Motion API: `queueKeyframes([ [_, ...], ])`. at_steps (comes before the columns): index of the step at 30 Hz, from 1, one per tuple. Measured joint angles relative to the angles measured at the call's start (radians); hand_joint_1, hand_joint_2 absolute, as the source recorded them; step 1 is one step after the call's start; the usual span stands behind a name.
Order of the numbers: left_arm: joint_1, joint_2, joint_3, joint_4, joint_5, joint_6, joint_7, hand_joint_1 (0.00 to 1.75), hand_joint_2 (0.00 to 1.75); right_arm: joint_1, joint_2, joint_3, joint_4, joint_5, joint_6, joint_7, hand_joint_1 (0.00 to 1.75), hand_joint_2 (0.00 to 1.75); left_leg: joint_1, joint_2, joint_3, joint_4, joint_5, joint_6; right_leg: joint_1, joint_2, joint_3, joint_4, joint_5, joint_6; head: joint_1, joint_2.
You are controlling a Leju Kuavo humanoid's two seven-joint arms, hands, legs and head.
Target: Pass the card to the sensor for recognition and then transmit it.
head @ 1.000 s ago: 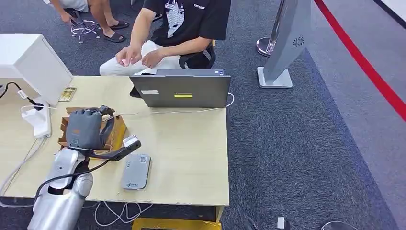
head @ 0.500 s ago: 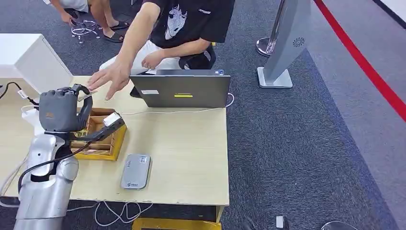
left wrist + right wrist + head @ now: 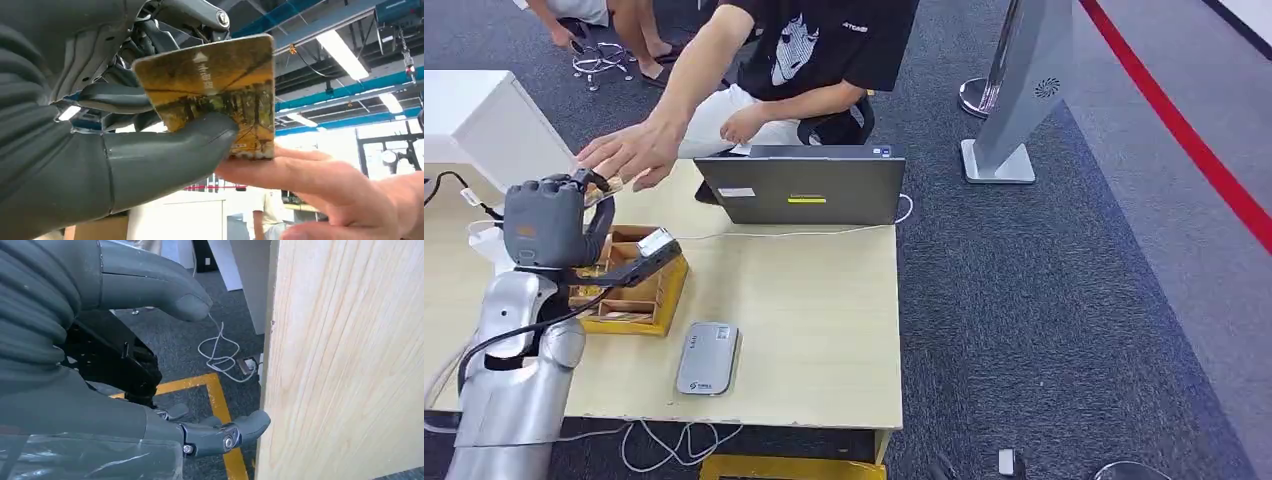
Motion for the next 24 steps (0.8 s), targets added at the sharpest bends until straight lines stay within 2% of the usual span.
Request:
queueKeyframes([
  [3,0.000,0.000,0.000,0.004,0.000,0.000,0.000,1.69,1.75,0.000,0.000,0.000,0.000,0.000,0.000,0.000,0.00,1.75,0.000,0.000,-0.001,0.000,0.000,0.000,0.000,0.001,0.001,0.000,0.000,0.000,0.000,0.000],
  [4,-0.001,0.000,0.000,0.007,0.000,0.000,0.000,0.91,1.75,0.000,0.000,0.000,0.000,0.000,0.000,0.000,0.00,1.75,0.000,0.001,-0.001,0.000,0.000,0.000,0.000,0.001,0.001,0.000,0.000,0.000,0.000,0.000],
  [5,-0.001,0.000,0.000,0.007,0.000,0.000,0.000,0.05,1.75,0.000,0.000,0.000,0.000,0.000,0.000,0.000,0.00,1.75,0.000,0.001,-0.001,0.000,0.000,0.000,0.000,0.001,0.001,0.000,0.000,0.000,0.000,0.000],
  [6,-0.001,0.000,0.001,0.008,0.000,0.000,0.000,0.00,1.75,0.000,0.000,0.000,0.000,0.000,0.000,0.000,0.00,1.75,0.000,0.001,-0.001,0.000,0.000,0.000,0.000,0.001,0.001,0.000,0.000,0.000,0.000,0.000],
  [14,0.002,0.000,0.008,0.008,0.018,0.002,-0.009,0.00,1.75,0.000,0.003,0.000,0.000,-0.005,0.002,-0.001,0.00,1.75,0.000,0.000,-0.001,0.000,0.000,0.000,0.000,0.000,0.001,0.000,0.000,0.000,0.000,0.000],
  [19,0.033,-0.003,0.010,0.006,0.148,-0.034,-0.089,0.00,1.75,0.000,0.006,0.000,0.000,-0.016,0.013,-0.008,0.00,1.75,0.000,0.000,-0.001,0.000,0.001,-0.001,0.000,0.000,0.001,0.000,0.001,0.000,0.000,0.000],
  [24,0.115,-0.011,0.010,-0.019,0.229,-0.079,-0.172,0.00,1.75,0.001,0.006,0.000,0.001,-0.028,0.020,-0.017,0.00,1.75,0.000,0.000,-0.001,0.000,0.000,-0.001,0.000,0.001,0.001,0.000,0.001,0.000,0.000,0.000],
])
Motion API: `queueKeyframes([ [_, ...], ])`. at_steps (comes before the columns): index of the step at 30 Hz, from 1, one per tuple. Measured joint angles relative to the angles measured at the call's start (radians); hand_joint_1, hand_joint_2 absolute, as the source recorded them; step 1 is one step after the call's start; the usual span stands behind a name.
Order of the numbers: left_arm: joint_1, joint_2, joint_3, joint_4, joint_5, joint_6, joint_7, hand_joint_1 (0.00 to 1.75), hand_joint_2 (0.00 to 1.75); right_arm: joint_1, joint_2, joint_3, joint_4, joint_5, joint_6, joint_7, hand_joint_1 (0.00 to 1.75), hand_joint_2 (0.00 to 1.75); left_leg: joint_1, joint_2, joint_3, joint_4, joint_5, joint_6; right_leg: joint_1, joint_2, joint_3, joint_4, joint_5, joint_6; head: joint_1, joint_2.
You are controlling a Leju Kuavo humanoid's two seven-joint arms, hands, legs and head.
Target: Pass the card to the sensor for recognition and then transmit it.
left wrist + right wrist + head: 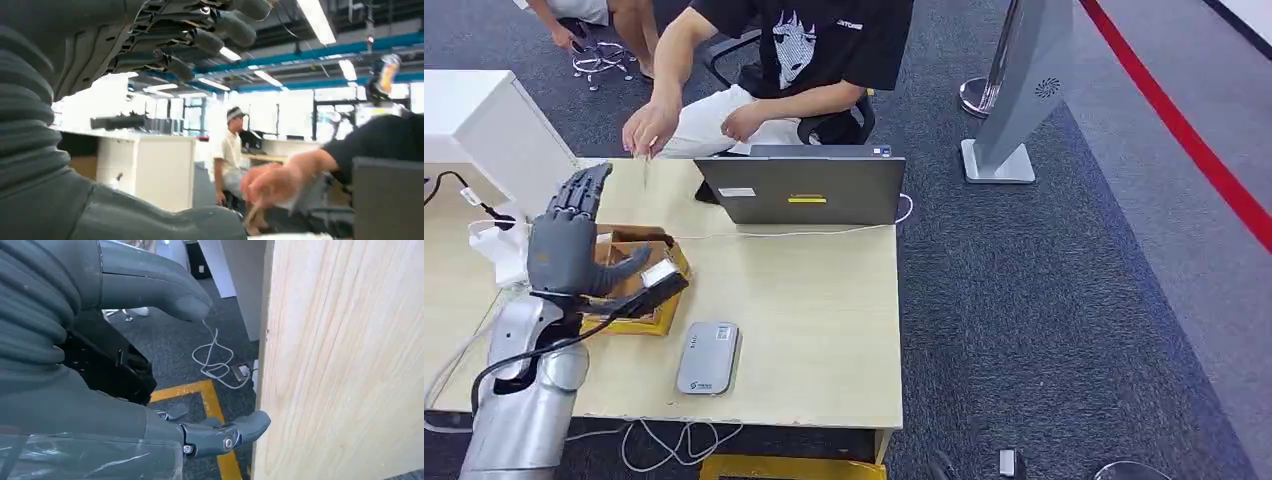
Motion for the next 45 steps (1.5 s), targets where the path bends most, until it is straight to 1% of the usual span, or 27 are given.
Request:
queueKeyframes([
  [2,0.046,0.002,-0.002,-0.006,0.010,-0.010,-0.026,0.00,1.75,0.001,0.000,0.000,0.000,-0.004,0.004,-0.003,0.00,1.75,0.000,0.001,0.000,0.000,0.000,0.000,0.000,0.001,-0.001,0.000,0.000,0.000,0.000,0.000],
  [4,0.097,0.013,-0.015,-0.008,0.006,-0.008,-0.039,0.00,1.75,0.003,0.000,0.000,0.000,-0.010,0.011,-0.006,0.00,1.75,0.000,0.001,0.000,0.000,0.000,0.000,0.000,0.001,-0.001,0.000,0.000,0.000,0.000,0.000],
  [9,0.207,0.042,-0.049,-0.008,-0.038,0.035,-0.026,0.00,1.75,0.007,0.000,0.000,0.000,-0.018,0.017,-0.014,0.00,1.75,0.000,0.001,0.000,0.000,0.000,0.000,0.000,0.001,-0.003,0.000,0.000,0.000,0.000,0.000],
  [13,0.236,0.053,-0.064,-0.008,-0.040,0.037,-0.024,0.00,1.75,0.008,0.000,0.000,0.000,-0.019,0.017,-0.014,0.00,1.75,0.000,0.001,0.000,0.000,0.000,0.000,0.000,0.000,-0.003,0.000,0.000,0.000,0.000,0.000],
  [22,0.249,0.061,-0.068,-0.008,-0.040,0.037,-0.024,0.00,1.75,0.008,0.000,0.000,0.000,-0.019,0.017,-0.014,0.00,1.75,0.000,0.001,0.000,0.000,0.001,0.000,0.000,0.000,-0.001,0.000,0.001,-0.001,0.000,0.000],
  [25,0.255,0.061,-0.069,-0.008,-0.052,0.039,-0.008,0.00,1.75,0.009,0.000,0.000,0.000,-0.021,0.019,-0.016,0.00,1.75,0.000,0.001,0.000,0.000,0.000,0.000,0.000,0.000,-0.001,0.000,0.001,-0.001,0.000,0.000],
  [27,0.262,0.066,-0.069,-0.007,-0.085,0.058,0.016,0.00,1.75,0.009,0.000,0.000,0.000,-0.021,0.020,-0.016,0.00,1.75,0.000,0.001,0.000,0.000,0.000,0.000,0.000,0.001,-0.001,0.000,0.001,-0.001,0.000,0.000],
  [30,0.270,0.077,-0.069,0.008,-0.071,0.080,0.005,0.00,1.75,0.010,0.000,0.000,0.000,-0.021,0.021,-0.016,0.00,1.75,0.000,0.001,0.000,0.000,0.000,0.000,0.001,0.000,-0.001,0.000,0.001,-0.001,0.000,0.000],
  [35,0.270,0.090,-0.069,0.045,-0.118,0.147,-0.005,0.00,1.75,0.009,0.000,0.000,0.000,-0.017,0.021,-0.014,0.00,1.75,0.000,0.001,0.000,0.000,0.000,0.000,0.000,0.000,-0.001,0.000,0.001,-0.001,0.000,0.000],
  [38,0.249,0.103,-0.070,0.077,-0.190,0.169,0.030,0.00,1.75,0.008,0.000,0.000,0.000,-0.015,0.021,-0.011,0.00,1.75,0.000,0.001,0.000,0.000,0.001,0.000,0.000,0.000,-0.002,0.000,0.001,-0.001,0.000,0.000],
  [40,0.228,0.118,-0.070,0.119,-0.224,0.180,0.054,0.00,1.75,0.006,0.000,0.000,0.000,-0.015,0.021,-0.005,0.00,1.75,0.000,0.001,0.000,0.000,0.001,-0.001,0.000,0.000,-0.001,0.000,0.001,-0.001,0.000,0.000],
  [45,0.185,0.148,-0.070,0.199,-0.260,0.196,0.073,0.00,1.75,0.005,0.001,0.000,0.000,-0.016,0.024,0.000,0.00,1.75,0.000,0.001,0.000,0.000,0.001,-0.001,0.001,0.000,-0.001,0.000,0.001,-0.001,0.000,0.000],
])
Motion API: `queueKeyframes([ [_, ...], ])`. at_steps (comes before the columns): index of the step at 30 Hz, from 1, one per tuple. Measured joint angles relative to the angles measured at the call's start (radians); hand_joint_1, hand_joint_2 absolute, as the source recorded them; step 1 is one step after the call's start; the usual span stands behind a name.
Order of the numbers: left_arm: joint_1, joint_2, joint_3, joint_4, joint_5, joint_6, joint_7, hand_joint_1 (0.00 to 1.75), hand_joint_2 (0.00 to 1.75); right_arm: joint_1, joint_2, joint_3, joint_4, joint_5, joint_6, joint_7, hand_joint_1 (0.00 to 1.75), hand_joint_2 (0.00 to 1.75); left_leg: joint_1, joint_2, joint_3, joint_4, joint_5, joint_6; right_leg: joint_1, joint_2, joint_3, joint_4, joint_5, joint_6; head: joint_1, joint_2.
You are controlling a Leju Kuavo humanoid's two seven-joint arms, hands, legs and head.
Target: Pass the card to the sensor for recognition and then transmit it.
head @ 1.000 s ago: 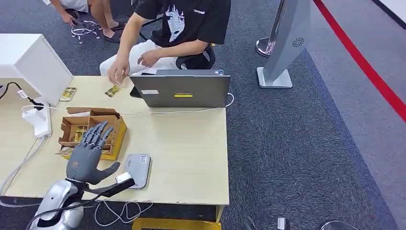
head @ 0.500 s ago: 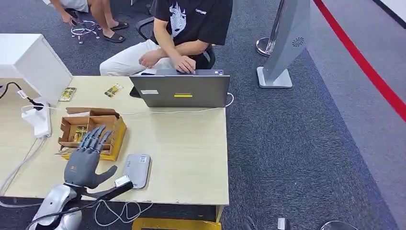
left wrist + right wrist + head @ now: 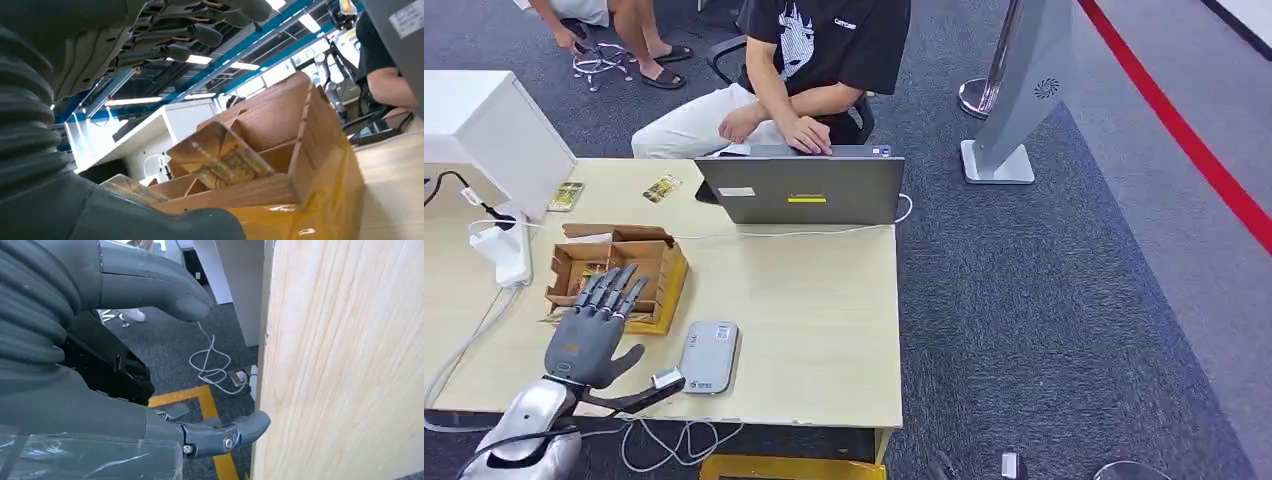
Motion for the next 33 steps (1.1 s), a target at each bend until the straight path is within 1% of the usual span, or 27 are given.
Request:
queueKeyframes([
  [7,-0.035,0.019,-0.002,0.062,-0.032,0.038,0.020,0.00,1.75,-0.002,0.001,0.000,0.000,-0.004,0.010,0.005,0.00,1.75,0.000,0.000,0.000,0.000,0.000,0.000,0.000,0.000,0.000,0.000,0.000,0.000,0.000,0.000],
  [10,-0.043,0.021,-0.003,0.077,-0.033,0.039,0.025,0.00,1.75,-0.003,0.001,0.000,0.000,-0.005,0.010,0.005,0.00,1.75,0.000,0.000,0.000,0.000,0.000,0.000,0.000,0.000,0.000,0.000,0.000,0.000,0.000,0.000],
  [19,-0.054,0.026,-0.004,0.100,-0.038,0.043,0.026,0.00,1.75,-0.004,0.001,0.000,0.000,-0.005,0.011,0.006,0.00,1.75,0.000,0.000,0.000,0.000,0.000,0.000,0.000,0.000,0.000,0.000,0.000,0.000,0.000,0.000],
  [30,-0.067,0.027,-0.010,0.120,-0.034,0.077,0.026,0.00,1.75,-0.004,0.002,0.000,0.000,-0.008,0.019,0.006,0.00,1.75,0.000,0.000,0.000,0.000,0.000,0.000,0.000,0.000,0.000,0.000,0.000,0.000,0.000,0.000],
  [31,-0.067,0.027,-0.010,0.121,-0.031,0.083,0.026,0.03,1.75,-0.004,0.002,0.000,0.000,-0.009,0.021,0.006,0.00,1.75,0.000,0.000,0.000,0.000,0.000,0.000,0.000,0.000,-0.001,0.000,0.000,0.000,0.000,0.000],
  [32,-0.067,0.026,-0.010,0.122,-0.030,0.087,0.026,0.68,1.75,-0.004,0.002,0.000,0.000,-0.010,0.024,0.006,0.00,1.75,0.000,0.000,0.000,0.000,0.000,0.000,0.000,0.000,-0.001,0.000,0.000,0.000,0.000,0.000],
  [33,-0.067,0.026,-0.010,0.122,-0.028,0.089,0.026,1.57,1.75,-0.004,0.002,0.000,0.000,-0.012,0.027,0.006,0.00,1.75,0.000,0.000,0.000,0.000,0.000,0.000,0.000,0.000,-0.001,0.000,0.000,0.000,0.000,0.000],
])
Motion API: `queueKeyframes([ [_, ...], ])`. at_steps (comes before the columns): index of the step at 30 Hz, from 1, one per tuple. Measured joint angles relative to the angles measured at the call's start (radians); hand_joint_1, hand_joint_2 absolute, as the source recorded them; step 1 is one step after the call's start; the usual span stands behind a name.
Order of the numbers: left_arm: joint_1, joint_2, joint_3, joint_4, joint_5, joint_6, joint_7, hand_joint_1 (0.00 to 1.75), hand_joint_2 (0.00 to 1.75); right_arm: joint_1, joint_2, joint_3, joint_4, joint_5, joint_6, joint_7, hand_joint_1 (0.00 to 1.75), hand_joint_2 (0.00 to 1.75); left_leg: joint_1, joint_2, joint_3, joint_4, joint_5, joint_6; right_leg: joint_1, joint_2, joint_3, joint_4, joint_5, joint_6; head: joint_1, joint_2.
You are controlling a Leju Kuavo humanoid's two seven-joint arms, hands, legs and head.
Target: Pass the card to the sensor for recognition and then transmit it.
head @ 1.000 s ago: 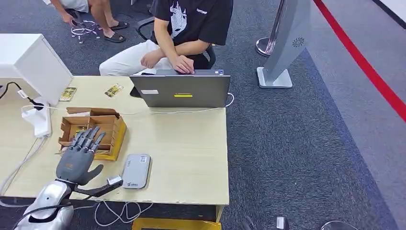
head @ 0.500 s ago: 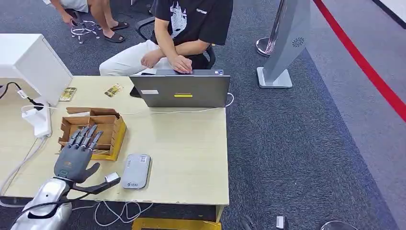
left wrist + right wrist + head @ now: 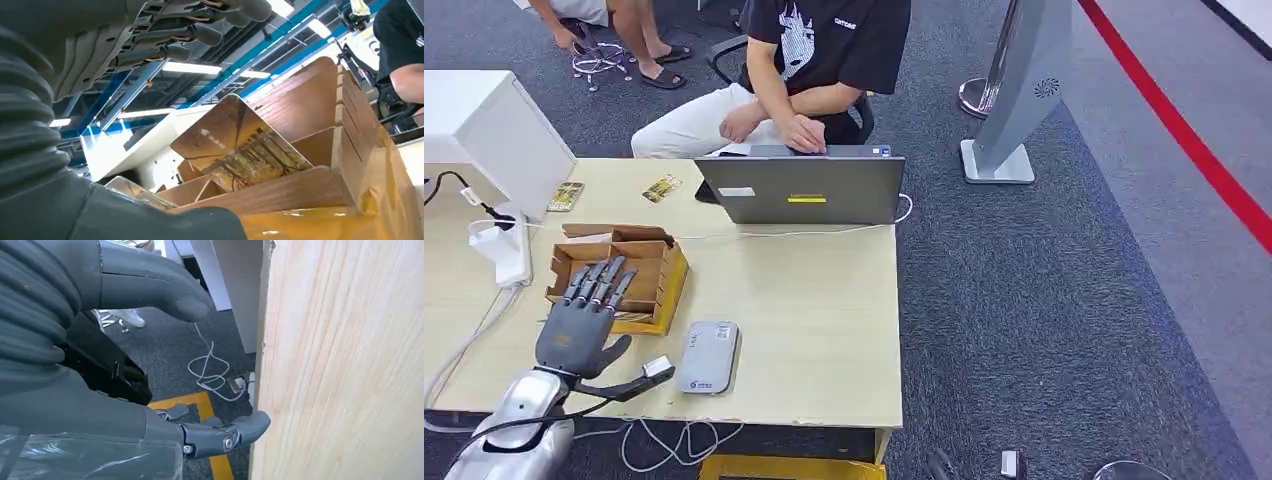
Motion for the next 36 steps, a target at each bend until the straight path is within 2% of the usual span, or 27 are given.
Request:
queueKeyframes([
  [3,0.000,-0.003,0.000,0.001,0.002,-0.001,-0.001,1.73,1.75,0.000,0.003,0.000,0.000,-0.003,0.000,0.000,0.00,1.75,0.000,0.000,0.000,0.000,0.000,0.000,0.000,0.000,0.000,0.000,0.000,0.000,0.000,0.000],
  [6,0.000,-0.007,0.000,0.001,0.004,-0.003,-0.002,1.75,1.75,0.000,0.005,0.000,0.000,-0.004,0.000,0.000,0.00,1.75,0.000,0.000,0.000,0.000,0.000,0.000,0.000,0.000,0.000,0.000,0.000,0.000,0.000,0.000],
  [19,0.001,-0.011,0.000,0.001,0.021,-0.012,-0.018,1.75,1.75,0.001,0.005,0.000,0.000,-0.008,0.002,0.000,0.00,1.75,0.000,0.000,0.000,0.000,0.000,0.000,0.000,0.000,0.000,0.000,0.000,0.000,0.000,0.000],
  [22,0.000,-0.012,0.000,0.001,0.021,-0.012,-0.019,1.69,1.75,0.001,0.005,0.000,0.000,-0.008,0.002,0.000,0.00,1.75,0.000,0.000,0.000,0.000,0.000,0.000,0.000,0.000,0.000,0.000,0.000,0.000,0.000,0.000],
  [23,0.000,-0.012,0.000,0.001,0.021,-0.012,-0.019,1.75,1.75,0.001,0.005,0.000,0.000,-0.008,0.002,0.000,0.00,1.75,0.000,0.000,0.000,0.000,0.000,0.000,0.000,0.000,0.000,0.000,0.000,0.000,0.000,0.000],
  [26,-0.003,-0.016,0.000,0.001,0.021,-0.015,-0.021,1.75,1.75,0.001,0.005,0.000,0.000,-0.013,0.002,0.000,0.00,1.75,0.000,0.000,0.000,0.000,0.000,0.000,0.000,0.000,0.000,0.000,0.000,0.000,0.000,0.000],
  [33,-0.024,-0.038,-0.007,-0.001,0.029,-0.005,-0.024,1.75,1.75,0.000,0.006,0.000,0.000,-0.013,0.002,0.003,0.00,1.75,0.000,0.000,0.000,0.000,0.000,0.000,0.000,0.000,-0.001,0.000,0.000,0.000,0.000,0.000],
  [36,-0.041,-0.053,-0.011,-0.058,0.059,-0.012,-0.043,1.75,1.75,0.000,0.007,0.000,0.000,-0.014,0.001,0.010,0.00,1.75,0.000,0.000,0.000,0.000,0.000,0.001,0.000,0.000,-0.002,0.000,0.000,0.000,0.000,0.000],
])
